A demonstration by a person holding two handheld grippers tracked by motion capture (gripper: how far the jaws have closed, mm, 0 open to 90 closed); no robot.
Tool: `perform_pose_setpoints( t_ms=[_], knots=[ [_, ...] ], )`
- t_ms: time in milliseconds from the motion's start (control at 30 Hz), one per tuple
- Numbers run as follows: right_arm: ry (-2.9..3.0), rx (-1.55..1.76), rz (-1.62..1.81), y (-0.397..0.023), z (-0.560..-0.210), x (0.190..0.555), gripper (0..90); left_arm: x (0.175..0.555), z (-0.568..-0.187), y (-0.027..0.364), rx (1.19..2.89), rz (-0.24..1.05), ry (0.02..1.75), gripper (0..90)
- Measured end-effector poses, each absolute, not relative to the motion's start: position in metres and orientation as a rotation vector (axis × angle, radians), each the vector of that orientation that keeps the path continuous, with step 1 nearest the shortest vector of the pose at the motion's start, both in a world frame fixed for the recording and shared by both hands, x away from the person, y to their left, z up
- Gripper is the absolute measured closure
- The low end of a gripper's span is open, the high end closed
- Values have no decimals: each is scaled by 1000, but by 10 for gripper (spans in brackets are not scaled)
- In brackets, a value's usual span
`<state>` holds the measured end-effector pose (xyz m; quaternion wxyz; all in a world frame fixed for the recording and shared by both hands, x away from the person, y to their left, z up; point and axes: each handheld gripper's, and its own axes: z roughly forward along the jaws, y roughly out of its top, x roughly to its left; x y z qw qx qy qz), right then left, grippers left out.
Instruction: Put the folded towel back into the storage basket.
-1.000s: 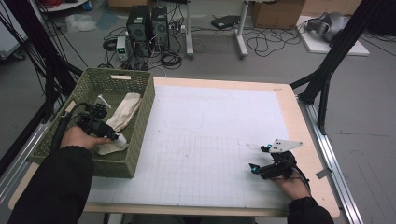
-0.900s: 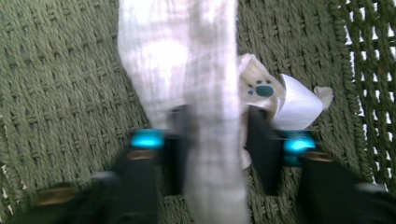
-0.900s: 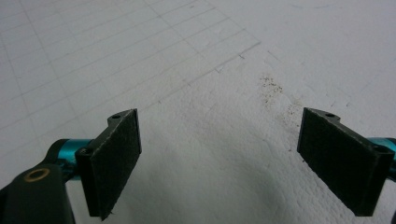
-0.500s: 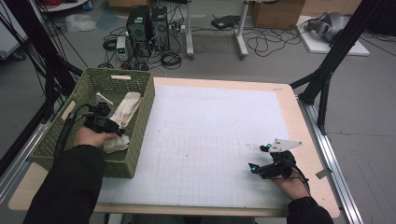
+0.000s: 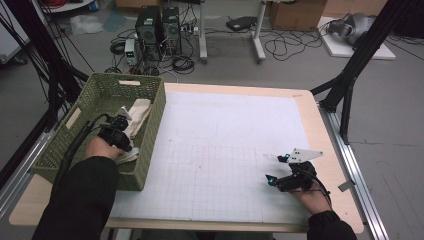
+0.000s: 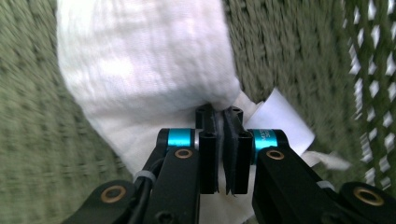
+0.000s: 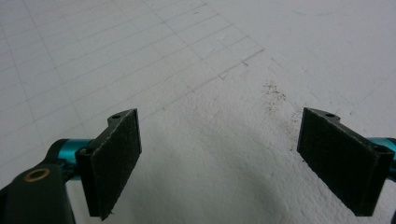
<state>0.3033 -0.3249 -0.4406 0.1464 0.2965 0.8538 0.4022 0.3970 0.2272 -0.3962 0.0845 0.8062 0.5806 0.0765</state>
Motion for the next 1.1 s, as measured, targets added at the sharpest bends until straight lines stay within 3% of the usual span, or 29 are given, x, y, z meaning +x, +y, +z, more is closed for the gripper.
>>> perform_pose_setpoints(
  t_ms=[133,400,467,500,567,700,833,967,1067,1100],
  knots=[
    [2455,859,1156,-326,-440,303,130,393,-390,229,2522,262,1687,863],
    [2460,854,1151,-324,-441,303,130,384,-389,231,2581,52,1575,863],
    [2461,860,1154,-324,-441,303,130,385,-389,229,2577,93,1569,853],
    [2459,857,1153,-324,-440,303,130,386,-389,231,2557,90,1572,812],
    [2460,858,1151,-325,-440,303,130,388,-385,235,2509,95,1601,616],
    [2463,852,1153,-324,-441,303,130,392,-382,240,2380,141,1677,557],
    [2460,853,1156,-323,-441,303,130,397,-394,235,2288,109,1772,547],
    [2463,854,1158,-324,-441,303,130,399,-400,230,2313,148,1798,546],
    [2469,854,1156,-323,-441,304,130,399,-400,221,2378,221,1791,590],
    [2469,845,1155,-323,-441,304,130,399,-400,216,2421,262,1768,653]
  ],
)
